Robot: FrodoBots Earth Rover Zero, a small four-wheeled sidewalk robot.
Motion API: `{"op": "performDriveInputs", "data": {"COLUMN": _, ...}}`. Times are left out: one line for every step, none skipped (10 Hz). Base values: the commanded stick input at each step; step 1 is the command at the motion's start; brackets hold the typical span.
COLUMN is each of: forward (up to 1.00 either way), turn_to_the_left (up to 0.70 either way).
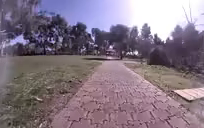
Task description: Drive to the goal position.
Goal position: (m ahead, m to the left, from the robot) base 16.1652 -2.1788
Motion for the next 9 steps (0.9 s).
{"op": "performDriveInputs", "data": {"forward": 0.69, "turn_to_the_left": 0.0}}
{"op": "performDriveInputs", "data": {"forward": 0.69, "turn_to_the_left": 0.0}}
{"op": "performDriveInputs", "data": {"forward": 0.69, "turn_to_the_left": 0.0}}
{"op": "performDriveInputs", "data": {"forward": 0.7, "turn_to_the_left": 0.0}}
{"op": "performDriveInputs", "data": {"forward": 0.7, "turn_to_the_left": 0.0}}
{"op": "performDriveInputs", "data": {"forward": 0.7, "turn_to_the_left": 0.0}}
{"op": "performDriveInputs", "data": {"forward": 0.7, "turn_to_the_left": 0.0}}
{"op": "performDriveInputs", "data": {"forward": 0.7, "turn_to_the_left": 0.0}}
{"op": "performDriveInputs", "data": {"forward": 0.7, "turn_to_the_left": 0.0}}
